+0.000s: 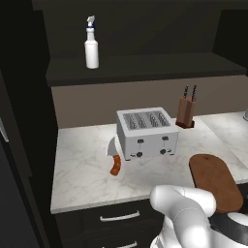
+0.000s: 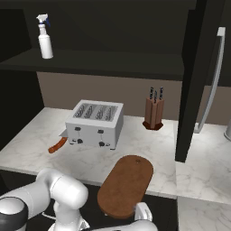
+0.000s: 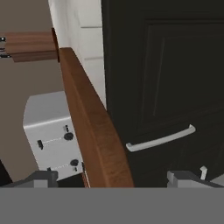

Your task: Move the cutting board and knife to the sink. Then move spray from the cabinet to the counter.

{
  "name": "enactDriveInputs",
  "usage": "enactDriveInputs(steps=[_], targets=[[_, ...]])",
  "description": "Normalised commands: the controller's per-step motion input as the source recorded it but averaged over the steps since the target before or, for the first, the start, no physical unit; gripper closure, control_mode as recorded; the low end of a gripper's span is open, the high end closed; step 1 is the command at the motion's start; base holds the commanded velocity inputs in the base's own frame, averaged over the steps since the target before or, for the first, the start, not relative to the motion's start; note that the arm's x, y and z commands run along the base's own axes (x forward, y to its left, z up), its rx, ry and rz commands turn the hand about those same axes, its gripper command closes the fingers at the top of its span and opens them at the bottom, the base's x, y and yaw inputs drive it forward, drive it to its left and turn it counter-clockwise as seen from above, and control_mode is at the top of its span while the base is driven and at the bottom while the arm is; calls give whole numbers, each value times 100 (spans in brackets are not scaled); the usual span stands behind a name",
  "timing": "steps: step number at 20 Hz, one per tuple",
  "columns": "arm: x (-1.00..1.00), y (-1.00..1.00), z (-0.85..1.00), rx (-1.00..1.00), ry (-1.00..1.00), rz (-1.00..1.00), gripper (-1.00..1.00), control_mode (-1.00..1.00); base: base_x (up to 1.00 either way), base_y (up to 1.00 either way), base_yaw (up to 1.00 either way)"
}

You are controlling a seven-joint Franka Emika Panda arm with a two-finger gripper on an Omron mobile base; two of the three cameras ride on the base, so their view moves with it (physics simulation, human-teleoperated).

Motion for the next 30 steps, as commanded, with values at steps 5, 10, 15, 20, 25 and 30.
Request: enactDriveInputs(steps=[5,10,15,20,25,30], targets=[[14,7,-11,0,0,0,-100,-100,0,0,0],[11,1,-12,0,0,0,-100,-100,0,0,0],[4,0,-10,0,0,0,-100,-100,0,0,0],[3,0,-11,0,-1,0,-100,-100,0,0,0],[7,0,-8,0,-1,0,-100,-100,0,0,0],[6,0,-1,0,-4,0,-100,-100,0,0,0]])
